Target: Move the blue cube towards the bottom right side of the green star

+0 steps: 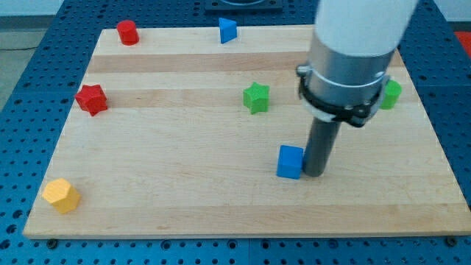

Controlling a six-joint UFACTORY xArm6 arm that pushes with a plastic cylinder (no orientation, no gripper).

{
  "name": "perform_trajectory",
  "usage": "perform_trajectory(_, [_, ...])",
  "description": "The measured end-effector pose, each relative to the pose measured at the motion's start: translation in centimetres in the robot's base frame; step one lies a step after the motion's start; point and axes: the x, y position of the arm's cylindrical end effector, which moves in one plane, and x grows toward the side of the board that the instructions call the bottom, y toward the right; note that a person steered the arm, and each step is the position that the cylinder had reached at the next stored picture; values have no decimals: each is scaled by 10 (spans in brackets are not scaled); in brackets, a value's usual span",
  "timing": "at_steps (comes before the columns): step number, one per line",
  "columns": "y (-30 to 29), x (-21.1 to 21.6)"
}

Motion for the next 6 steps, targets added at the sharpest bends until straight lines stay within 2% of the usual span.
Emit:
perform_trajectory(1, [-4,32])
perform_trajectory(3, [-55,-24])
perform_trajectory(5, [-40,-74])
perform_trajectory(6, [-38,-63])
